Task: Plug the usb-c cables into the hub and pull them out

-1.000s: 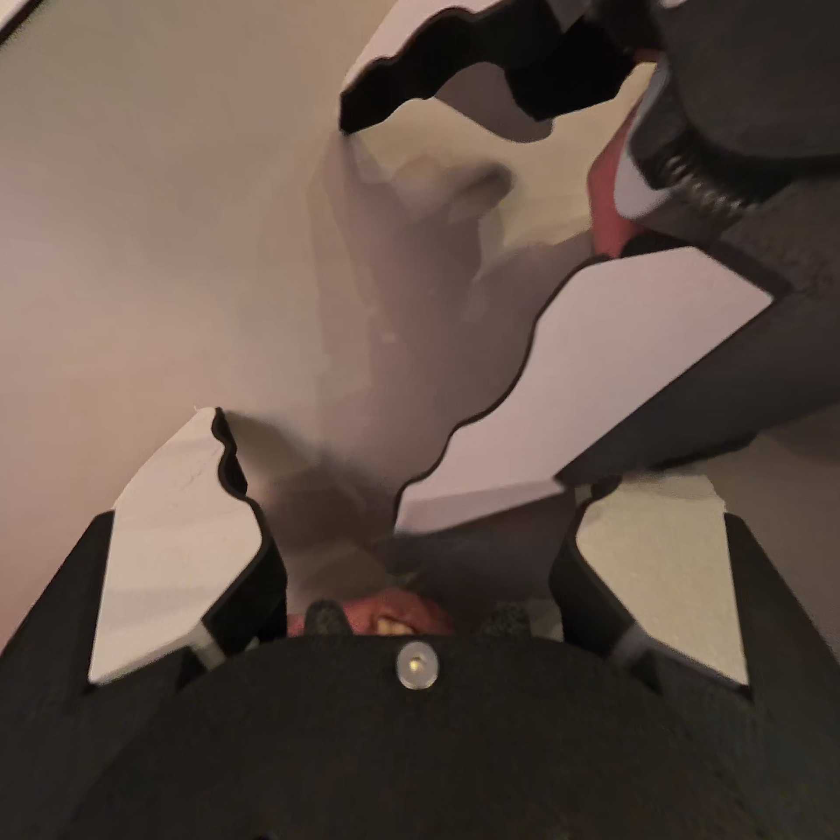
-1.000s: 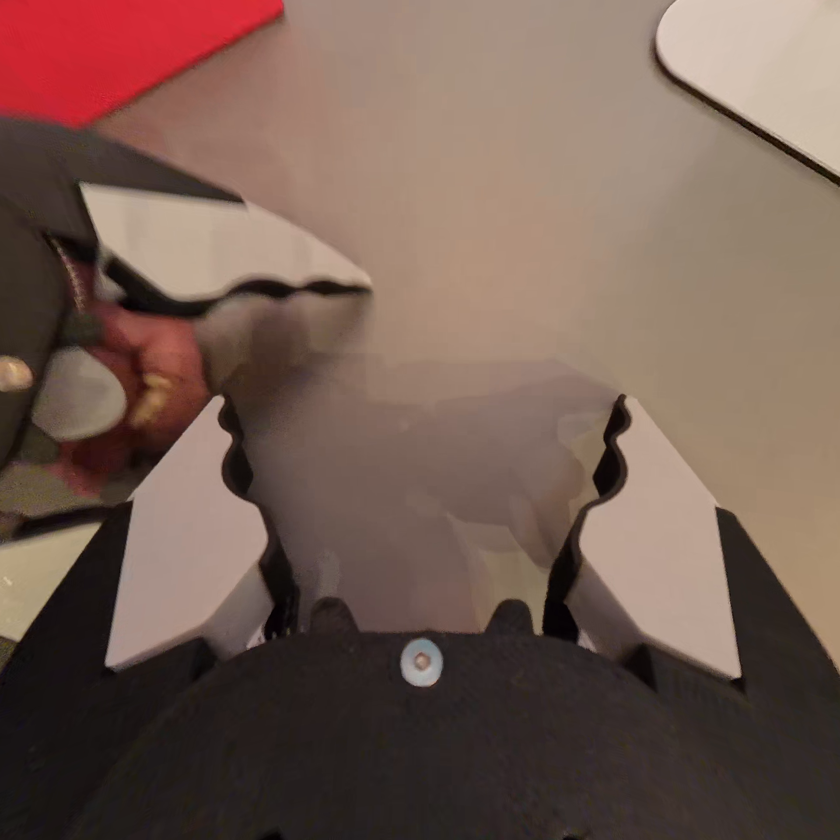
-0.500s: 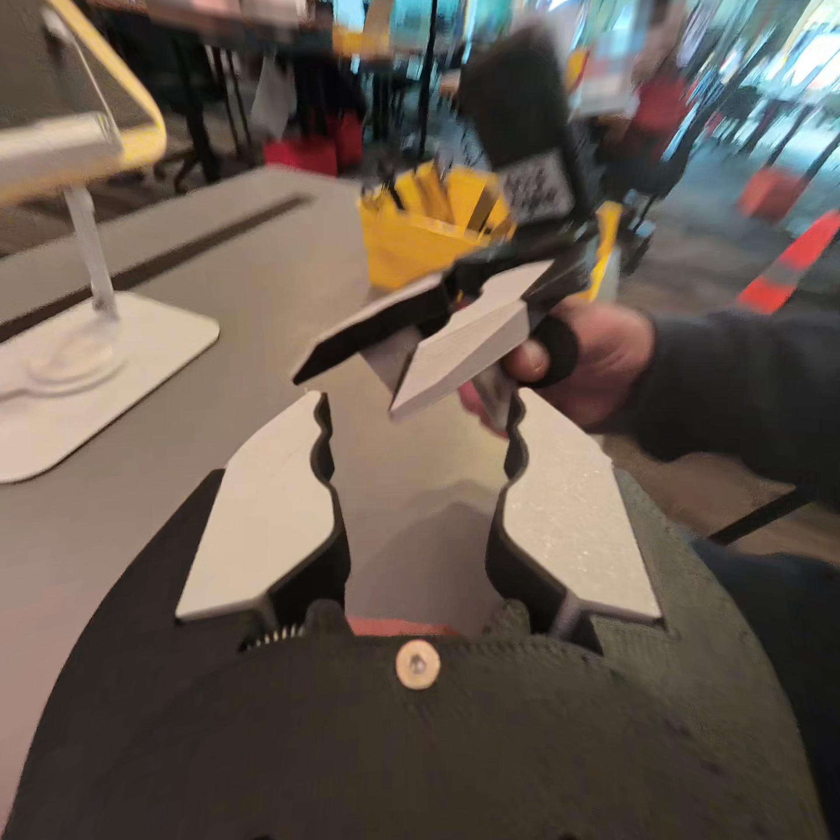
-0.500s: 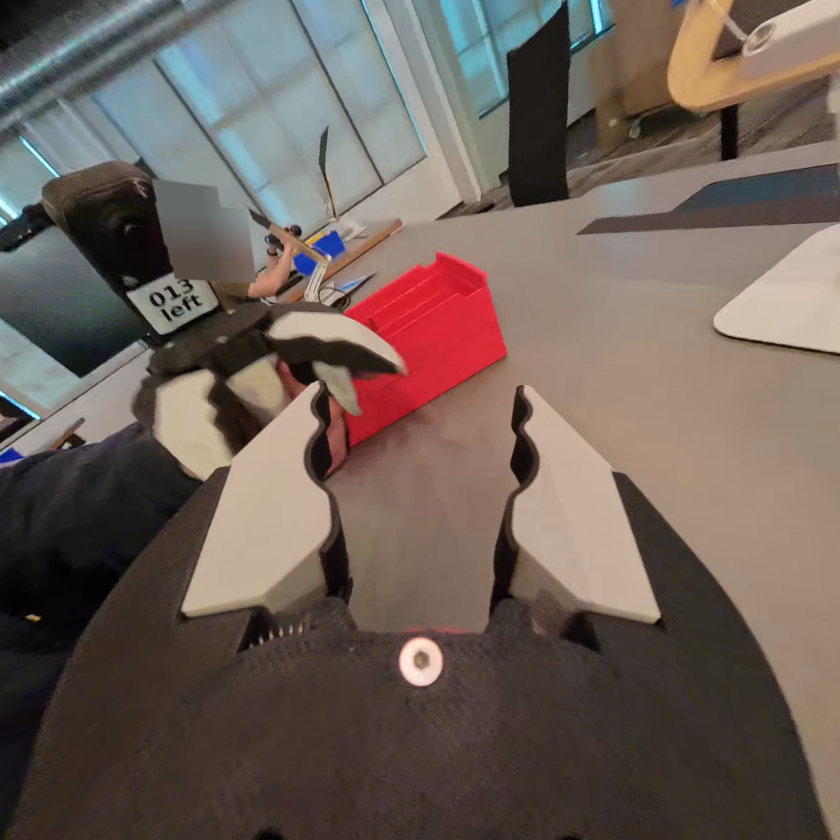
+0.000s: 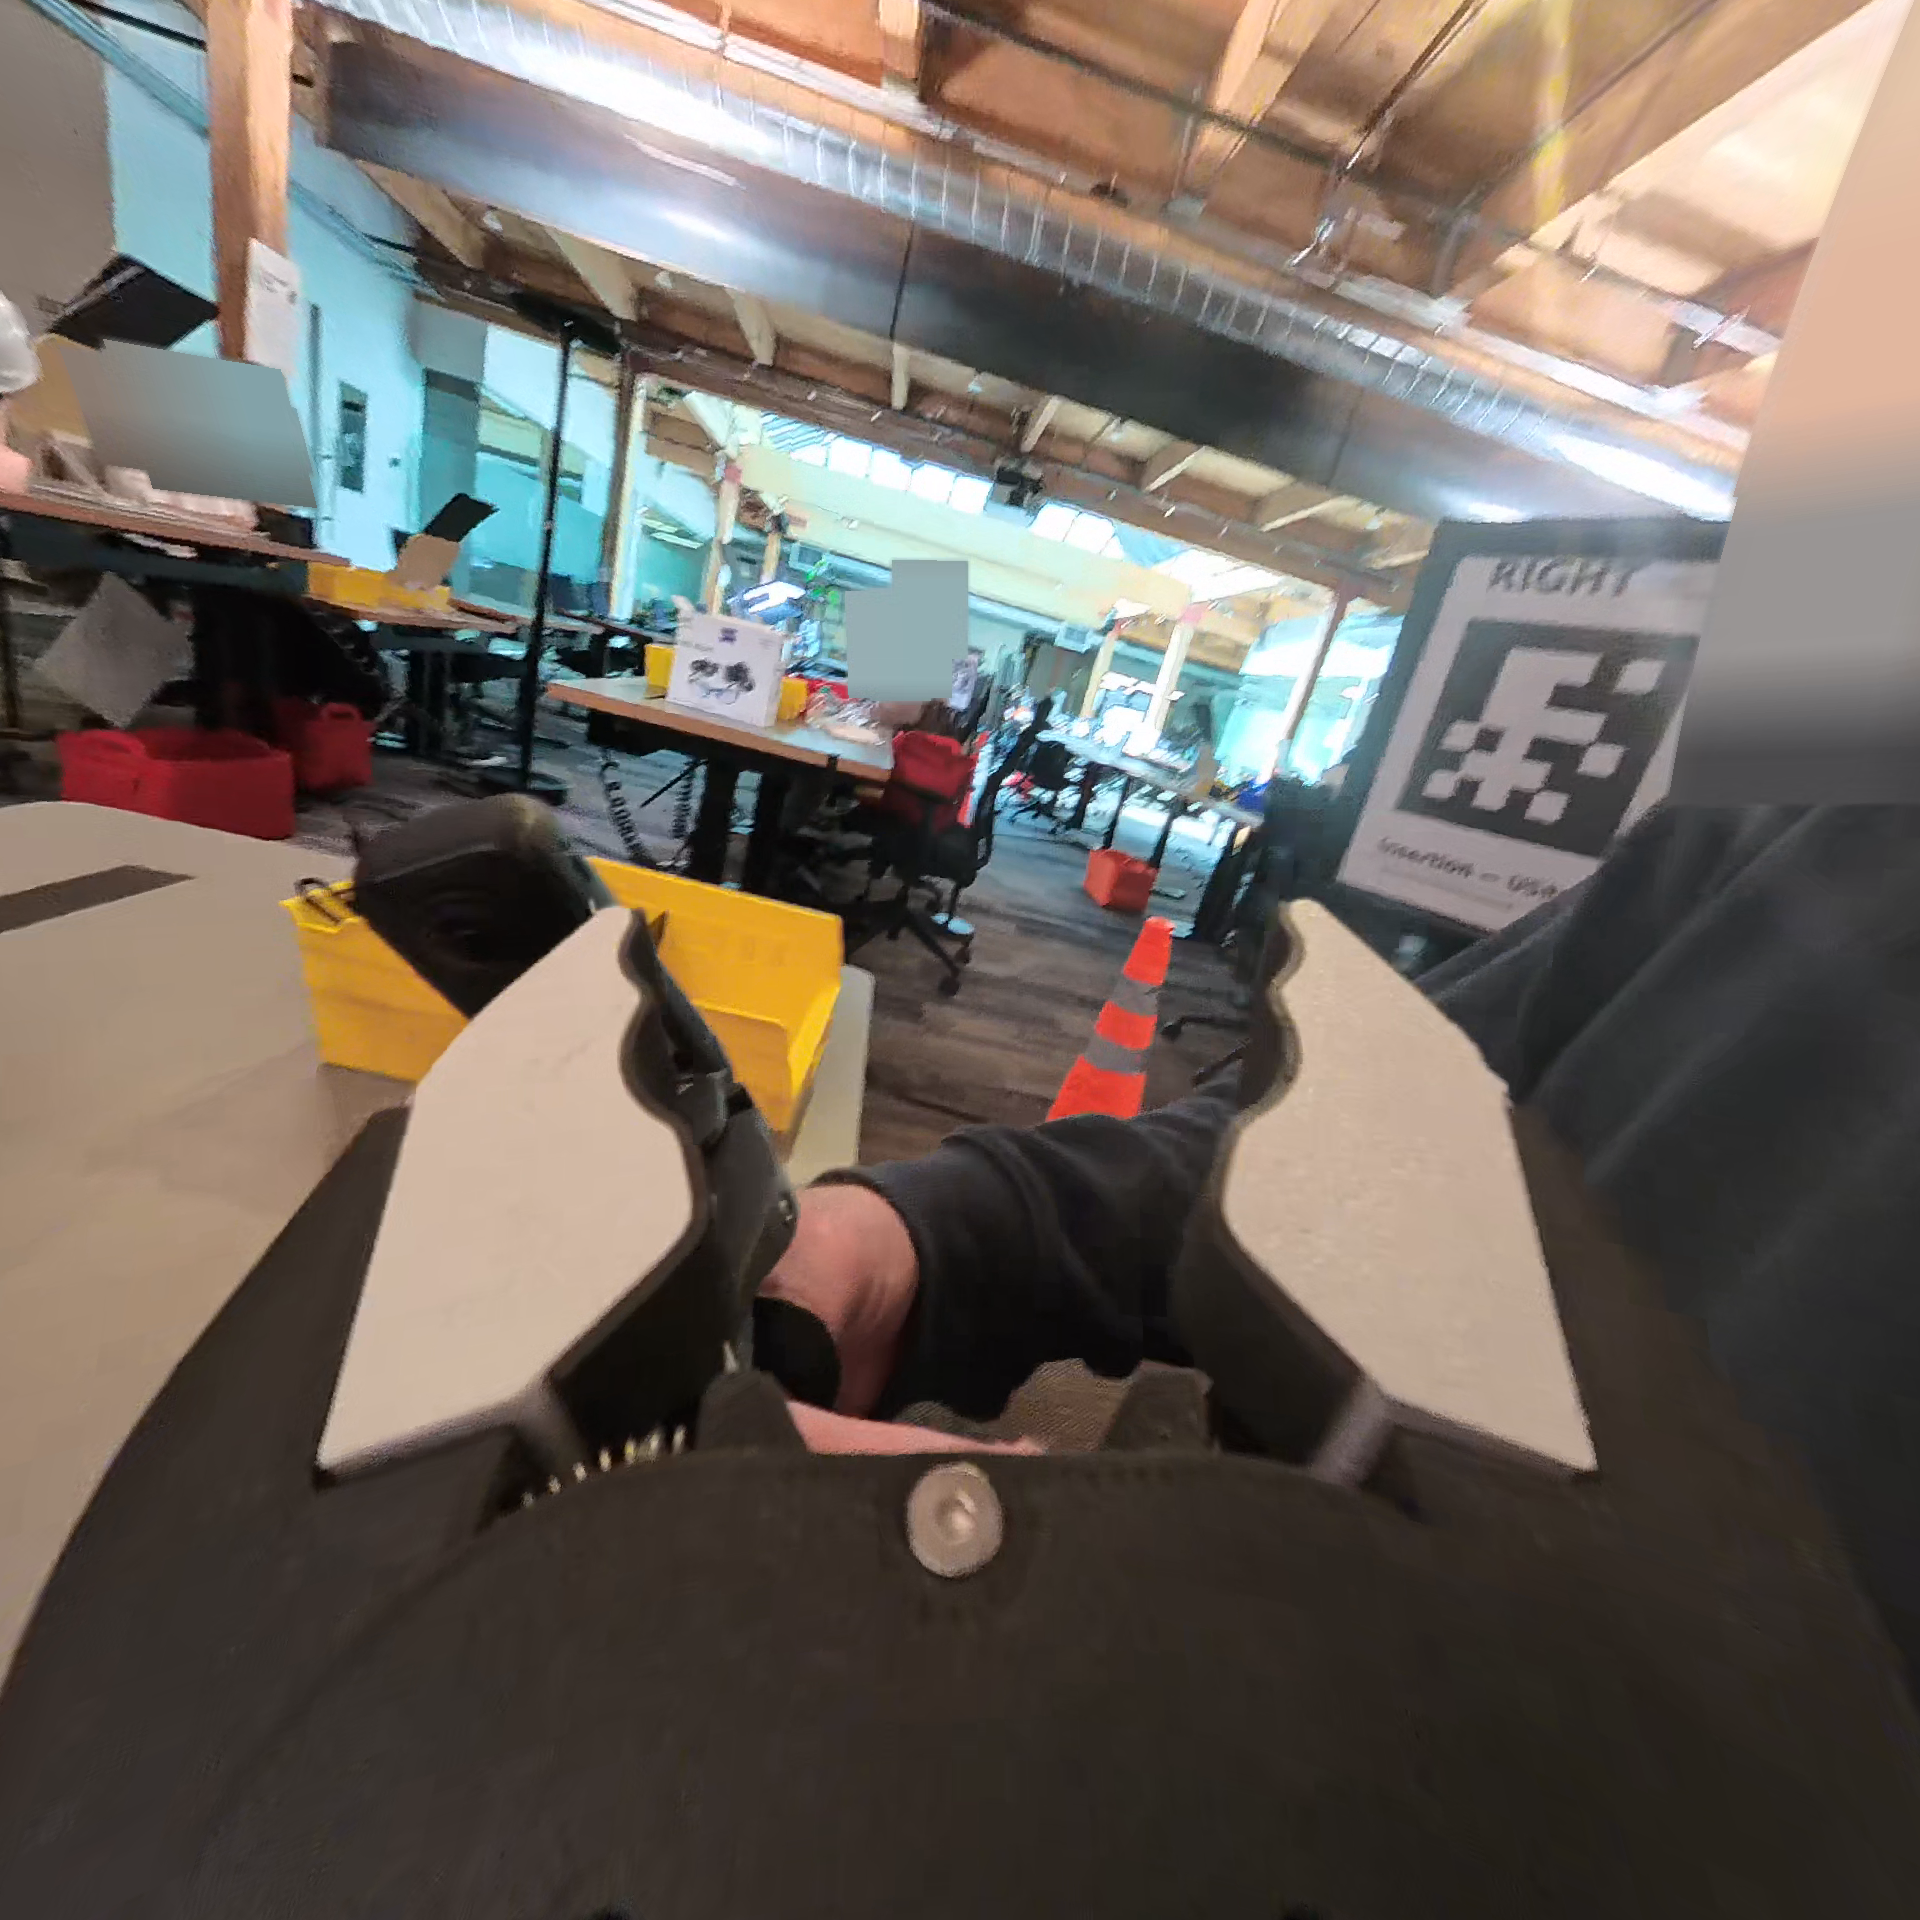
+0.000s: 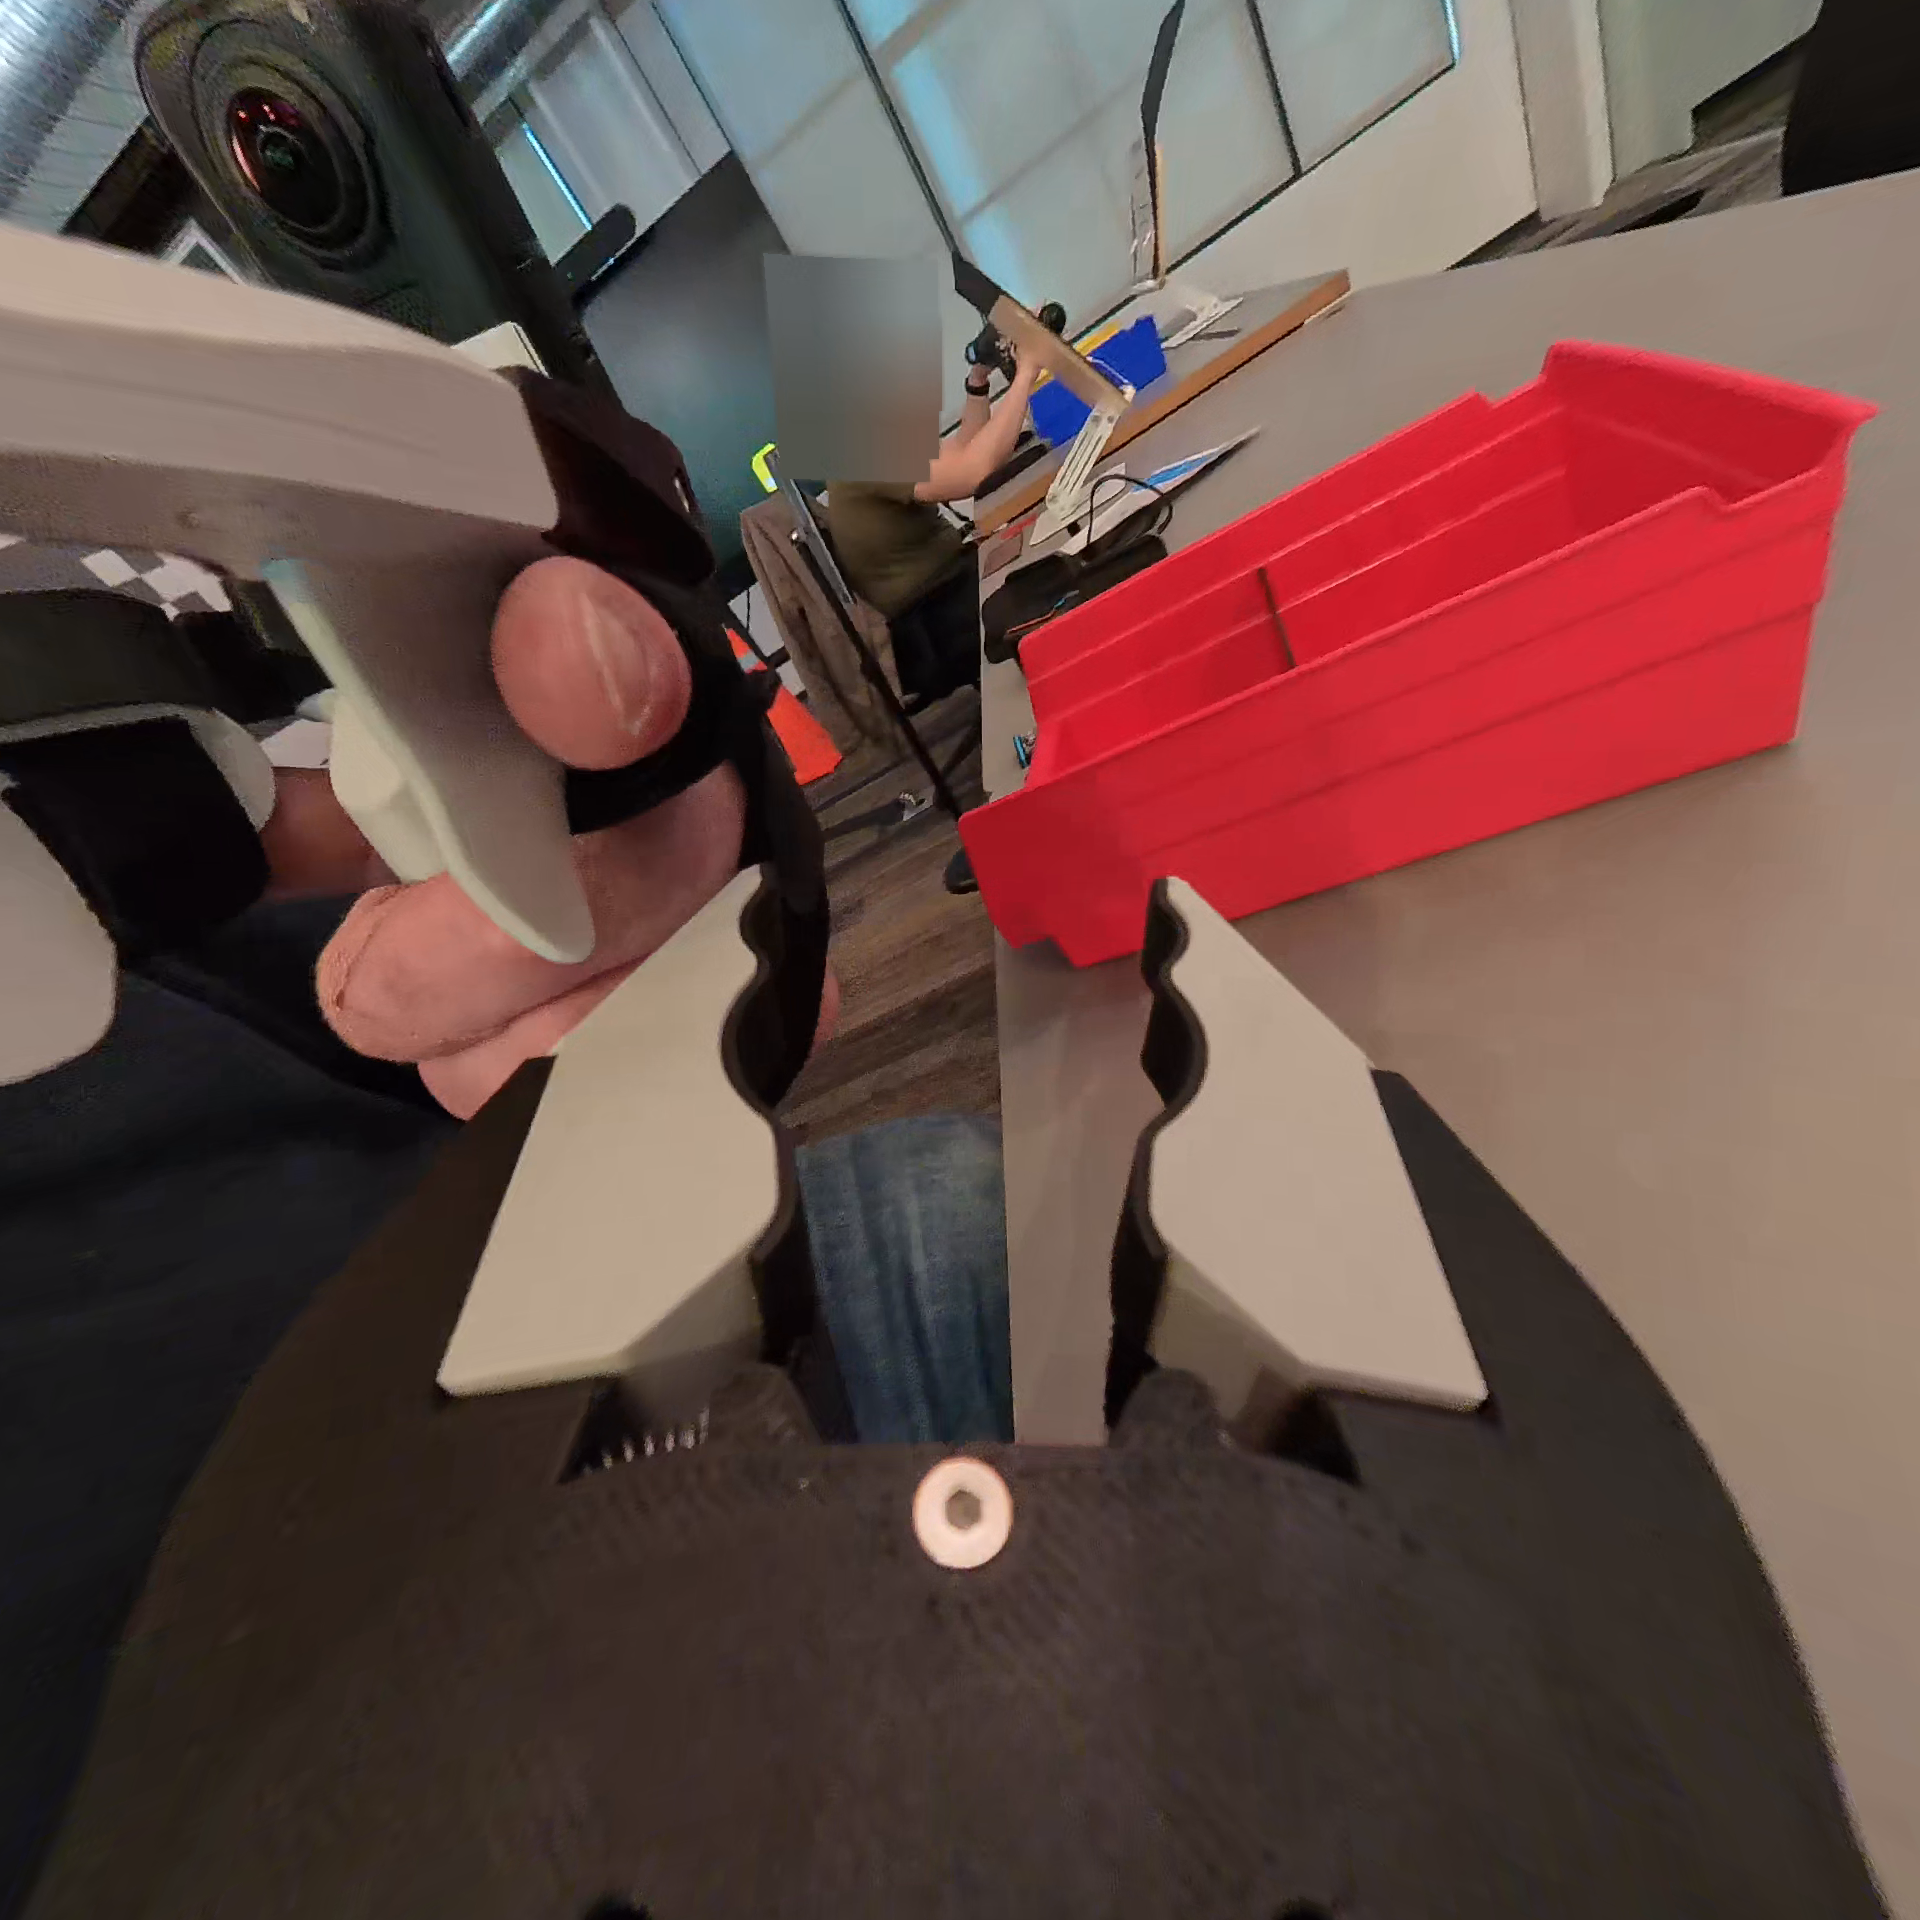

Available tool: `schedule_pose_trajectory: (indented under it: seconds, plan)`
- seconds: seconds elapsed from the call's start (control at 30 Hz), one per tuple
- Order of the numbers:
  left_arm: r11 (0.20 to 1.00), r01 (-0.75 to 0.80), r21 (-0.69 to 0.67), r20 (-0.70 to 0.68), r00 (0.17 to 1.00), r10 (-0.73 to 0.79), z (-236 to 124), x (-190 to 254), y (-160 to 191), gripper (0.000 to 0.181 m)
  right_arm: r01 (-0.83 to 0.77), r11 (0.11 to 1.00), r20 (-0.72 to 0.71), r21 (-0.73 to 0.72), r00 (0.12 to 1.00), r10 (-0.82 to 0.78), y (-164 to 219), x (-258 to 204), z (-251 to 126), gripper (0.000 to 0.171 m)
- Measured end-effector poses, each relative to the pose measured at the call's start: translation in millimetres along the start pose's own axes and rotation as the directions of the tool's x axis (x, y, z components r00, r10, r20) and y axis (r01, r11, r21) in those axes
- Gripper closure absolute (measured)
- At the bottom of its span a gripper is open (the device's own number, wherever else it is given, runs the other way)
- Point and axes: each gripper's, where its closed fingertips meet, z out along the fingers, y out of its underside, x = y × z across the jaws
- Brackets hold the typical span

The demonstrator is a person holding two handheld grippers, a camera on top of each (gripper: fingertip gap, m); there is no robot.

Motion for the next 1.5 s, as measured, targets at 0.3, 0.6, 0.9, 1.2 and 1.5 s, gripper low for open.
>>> schedule_pose_trajectory:
  seconds: [0.3, 0.6, 0.9, 1.2, 1.5]
  plan:
    - [0.999, 0.036, 0.004, -0.117, 0.992, -0.035, -1, 23, -7, 0.087, 0.061, 0.998, -0.006, -0.018, 0.998, -0.061, -3, -9, -2, 0.104]
    - [0.996, -0.054, -0.068, -0.336, 0.942, 0.028, 28, 89, 12, 0.111, 0.151, 0.971, -0.007, -0.183, 0.988, -0.155, 25, -26, 33, 0.111]
    - [0.987, -0.122, 0.102, -0.045, 0.991, 0.127, -19, 27, -57, 0.136, 0.14, 0.966, 0.012, 0.216, 0.989, -0.146, -54, -30, -37, 0.099]
    - [0.994, 0.083, -0.065, 0.207, 0.976, -0.068, -44, -62, -4, 0.138, 0.284, 0.884, 0.371, 0.371, 0.828, -0.421, -72, -144, -53, 0.12]
    - [0.964, 0.236, -0.127, 0.037, 0.972, -0.233, -12, -35, 49, 0.14, 0.34, 0.887, 0.484, 0.313, 0.746, -0.457, -57, -195, -27, 0.125]
